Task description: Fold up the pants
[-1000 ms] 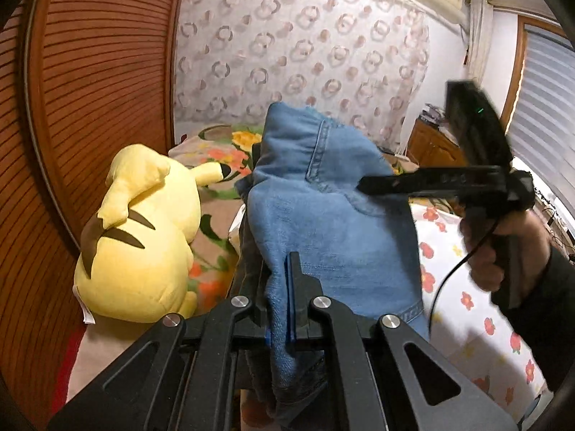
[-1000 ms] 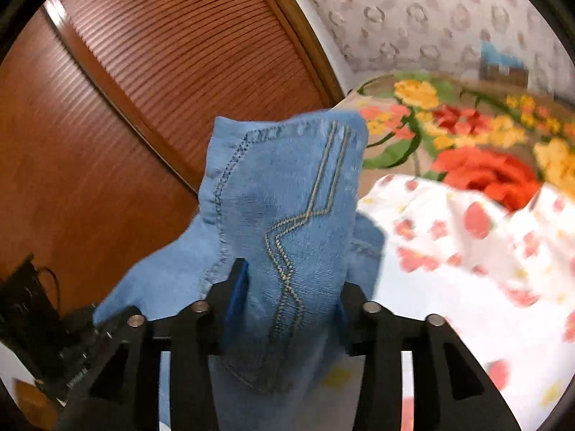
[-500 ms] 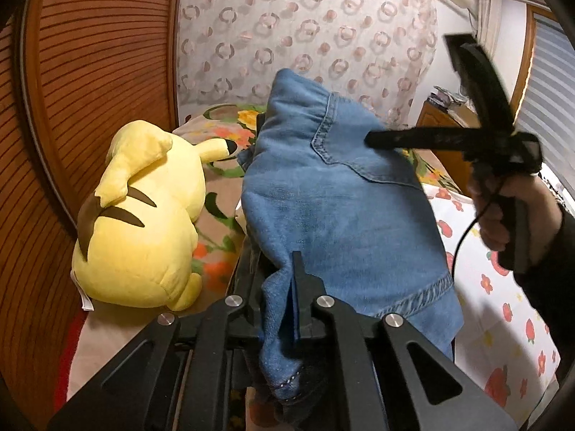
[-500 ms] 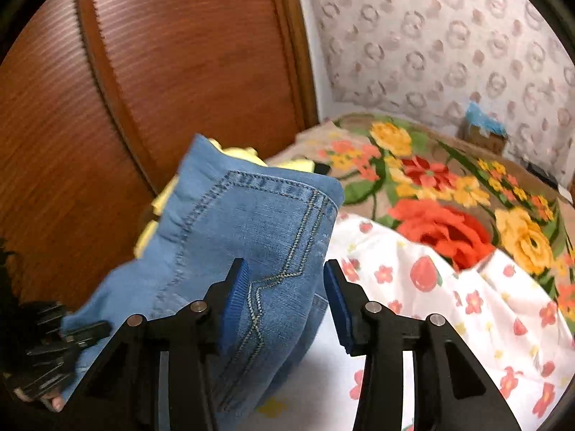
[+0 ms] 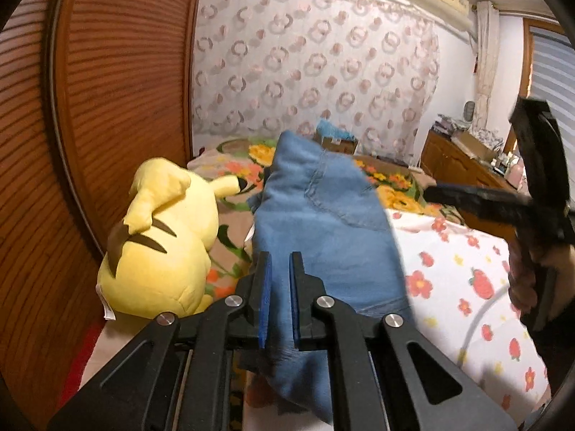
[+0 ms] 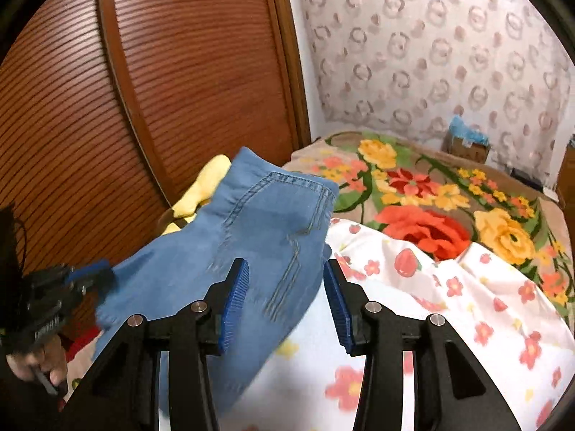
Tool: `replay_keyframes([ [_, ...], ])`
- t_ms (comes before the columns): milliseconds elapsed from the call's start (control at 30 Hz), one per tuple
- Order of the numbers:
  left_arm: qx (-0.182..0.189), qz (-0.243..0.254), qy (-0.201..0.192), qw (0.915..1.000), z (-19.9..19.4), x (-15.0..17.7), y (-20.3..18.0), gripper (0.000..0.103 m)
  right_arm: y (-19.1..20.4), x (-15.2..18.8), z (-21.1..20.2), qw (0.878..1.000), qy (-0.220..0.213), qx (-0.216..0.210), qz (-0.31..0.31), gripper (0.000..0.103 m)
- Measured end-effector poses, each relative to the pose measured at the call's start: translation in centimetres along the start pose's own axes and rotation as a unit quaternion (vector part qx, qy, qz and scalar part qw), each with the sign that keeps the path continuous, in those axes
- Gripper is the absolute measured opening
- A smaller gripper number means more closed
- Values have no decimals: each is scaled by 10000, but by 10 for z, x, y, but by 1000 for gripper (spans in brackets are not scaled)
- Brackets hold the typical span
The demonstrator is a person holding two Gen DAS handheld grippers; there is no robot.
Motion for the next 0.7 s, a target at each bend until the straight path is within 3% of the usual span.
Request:
replay_keyframes([
  [500,471,457,-448,9968,-67,-19,-85,10,19,37,-163,9978,-540,380,9,45],
  [633,617,556,-542,9951,-81,-20,-103,25,26,44,-193,9966,-656,488,23,45],
  [700,679,619,-562,9942,-87,-19,-112,27,29,50,-209,9960,-718,522,63,45],
])
Point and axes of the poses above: each gripper's, at about its wrist camera, not at the fingertips, and z roughly the way its jaws point, y to its left, x to its underside, the point moved 6 cm from there along z, roughly the way its jaws point, and after that the axes turned 15 degrees about -y, right-handed, at the moved point
